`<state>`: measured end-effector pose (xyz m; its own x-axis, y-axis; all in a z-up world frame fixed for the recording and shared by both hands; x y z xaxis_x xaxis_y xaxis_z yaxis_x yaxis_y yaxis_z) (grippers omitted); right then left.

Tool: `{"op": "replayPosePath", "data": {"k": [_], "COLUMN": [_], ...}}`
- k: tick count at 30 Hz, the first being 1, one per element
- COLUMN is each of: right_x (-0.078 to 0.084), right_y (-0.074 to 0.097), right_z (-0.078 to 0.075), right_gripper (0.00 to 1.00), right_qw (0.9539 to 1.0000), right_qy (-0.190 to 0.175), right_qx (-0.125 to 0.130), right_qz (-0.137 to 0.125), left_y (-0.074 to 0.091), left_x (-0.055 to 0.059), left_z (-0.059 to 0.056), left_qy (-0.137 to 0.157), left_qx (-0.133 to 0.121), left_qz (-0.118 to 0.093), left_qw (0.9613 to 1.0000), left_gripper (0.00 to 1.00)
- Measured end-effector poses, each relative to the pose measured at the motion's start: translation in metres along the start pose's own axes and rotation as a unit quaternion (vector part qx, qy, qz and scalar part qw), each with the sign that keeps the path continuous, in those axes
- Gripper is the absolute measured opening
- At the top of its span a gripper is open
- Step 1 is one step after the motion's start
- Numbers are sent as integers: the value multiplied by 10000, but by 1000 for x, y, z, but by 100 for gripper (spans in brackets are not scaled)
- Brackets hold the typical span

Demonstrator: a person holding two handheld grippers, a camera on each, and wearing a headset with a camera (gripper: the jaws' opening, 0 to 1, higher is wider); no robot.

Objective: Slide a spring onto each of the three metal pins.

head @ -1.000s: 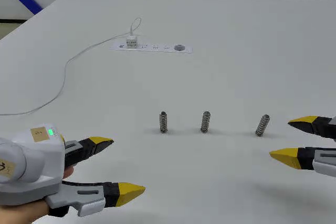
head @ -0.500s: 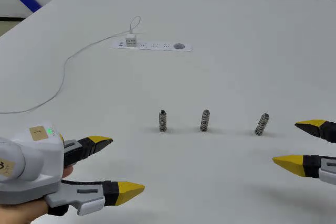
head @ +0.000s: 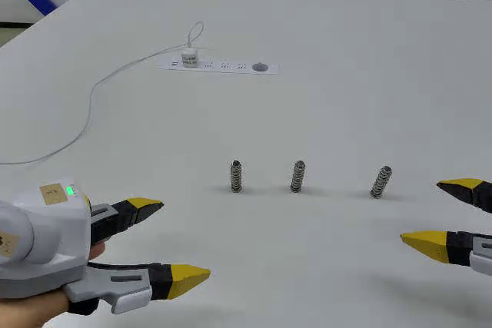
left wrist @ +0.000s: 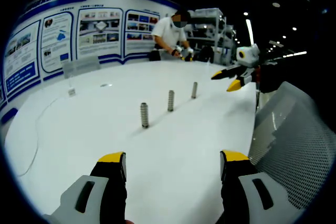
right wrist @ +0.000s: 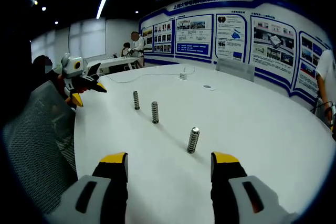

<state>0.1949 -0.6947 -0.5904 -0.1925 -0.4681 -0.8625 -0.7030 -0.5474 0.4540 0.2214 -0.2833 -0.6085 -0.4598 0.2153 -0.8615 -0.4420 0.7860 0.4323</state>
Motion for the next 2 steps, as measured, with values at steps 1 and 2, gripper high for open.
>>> {"op": "replayPosePath", "data": {"k": [1,2], "right_x": [0,0], "right_y": [0,1], "right_z": [0,0], "right_gripper": [65,65], "right_qw": [10000,10000], "right_qy": [-6,-7], "right_qx": [0,8], "right_qz": [2,3], "left_y": [0,0], "left_x": [0,0], "left_z": [0,0], "left_qy": [2,5], "left_qx": [3,8], "left_qz": [-1,-5], "left_qw": [10000,10000], "left_gripper": [74,74]}}
Point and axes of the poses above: the centre of the closed fingertips' face, and the gripper's own axes: y roughly backward along the fingers, z roughly to its left, x roughly out of its underside, the point moved 10 cm from there along y, roughly backward along the fingers, and after that the axes turned 12 degrees about y, right-handed, at the moved point
